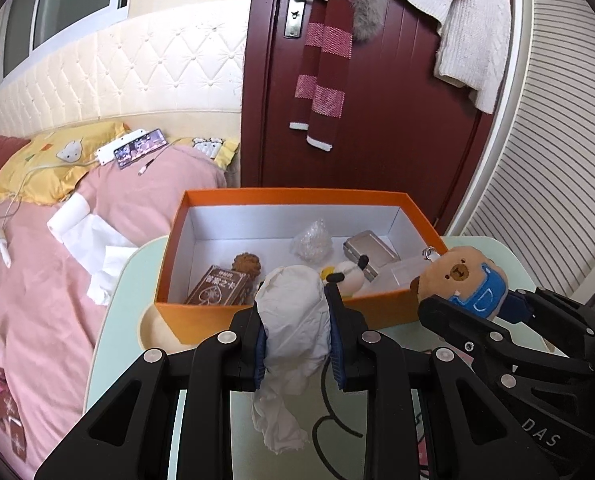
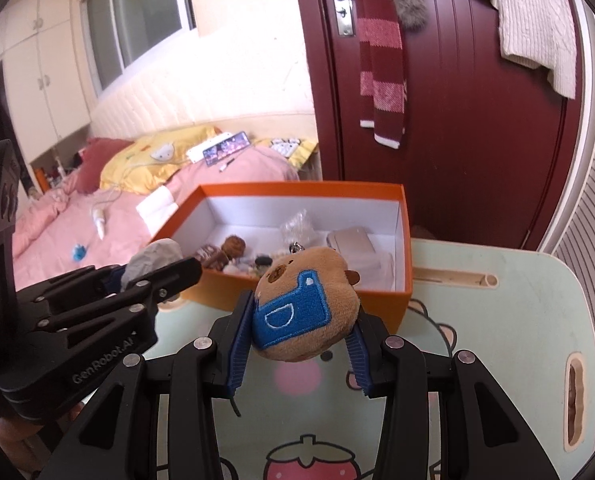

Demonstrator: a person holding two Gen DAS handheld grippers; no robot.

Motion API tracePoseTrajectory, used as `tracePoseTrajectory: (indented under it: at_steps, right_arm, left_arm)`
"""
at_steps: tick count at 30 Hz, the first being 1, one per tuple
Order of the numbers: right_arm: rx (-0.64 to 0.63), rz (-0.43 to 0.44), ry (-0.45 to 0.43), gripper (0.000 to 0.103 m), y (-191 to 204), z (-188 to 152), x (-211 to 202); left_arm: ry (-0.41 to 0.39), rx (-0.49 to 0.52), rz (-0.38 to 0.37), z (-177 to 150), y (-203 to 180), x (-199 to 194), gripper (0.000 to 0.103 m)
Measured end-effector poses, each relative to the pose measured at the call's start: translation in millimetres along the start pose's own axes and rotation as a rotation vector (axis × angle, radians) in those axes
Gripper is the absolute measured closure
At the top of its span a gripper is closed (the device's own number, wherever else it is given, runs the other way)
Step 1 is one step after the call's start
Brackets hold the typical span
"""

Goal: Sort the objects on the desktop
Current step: 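Carry the tissue and plush bear into the orange box and open both tools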

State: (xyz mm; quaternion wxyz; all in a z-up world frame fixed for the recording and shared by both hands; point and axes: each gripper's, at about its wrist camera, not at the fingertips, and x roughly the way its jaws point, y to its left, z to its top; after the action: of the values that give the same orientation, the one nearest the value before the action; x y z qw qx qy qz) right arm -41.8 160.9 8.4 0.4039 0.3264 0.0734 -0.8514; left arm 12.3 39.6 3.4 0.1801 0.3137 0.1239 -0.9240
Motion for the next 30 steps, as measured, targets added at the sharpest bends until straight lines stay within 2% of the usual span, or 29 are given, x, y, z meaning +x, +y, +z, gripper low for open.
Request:
tracePoseTrajectory:
  at_steps: [7, 16, 30]
  right_arm:
    - [-0.002, 0.004, -0.031, 0.061, -2.3, 18.8, 4.0]
    - [0.005, -0.018, -0.024, 0.061, -6.0, 39.1, 24.5]
    - [0.032, -0.050, 0.019, 0.061, -14.0, 49.8, 51.5]
  left_arm:
    - [0.003, -0.015, -0.001, 18.4, 0.3, 16.2, 0.077]
    - [0.024, -0.025, 0.021, 33.7, 10.8, 37.6, 0.077]
    - [0.075, -0.026, 0.042, 37.5, 17.5, 62.8, 0.076]
